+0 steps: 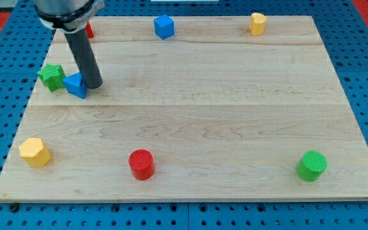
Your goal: Move your arm towards the top center
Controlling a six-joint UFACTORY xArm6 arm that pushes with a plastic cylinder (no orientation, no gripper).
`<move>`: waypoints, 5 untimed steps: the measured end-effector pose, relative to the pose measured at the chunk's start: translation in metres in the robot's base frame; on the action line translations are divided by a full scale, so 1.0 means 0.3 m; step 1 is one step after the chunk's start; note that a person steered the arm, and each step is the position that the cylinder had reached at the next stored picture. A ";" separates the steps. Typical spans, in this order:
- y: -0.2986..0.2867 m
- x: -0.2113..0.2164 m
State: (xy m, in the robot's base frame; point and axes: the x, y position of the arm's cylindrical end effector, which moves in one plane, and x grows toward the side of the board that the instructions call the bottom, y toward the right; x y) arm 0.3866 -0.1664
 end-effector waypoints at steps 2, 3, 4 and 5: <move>0.393 -0.248; 0.457 -0.376; 0.639 -0.449; 0.654 -0.583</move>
State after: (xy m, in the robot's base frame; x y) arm 0.2117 0.0297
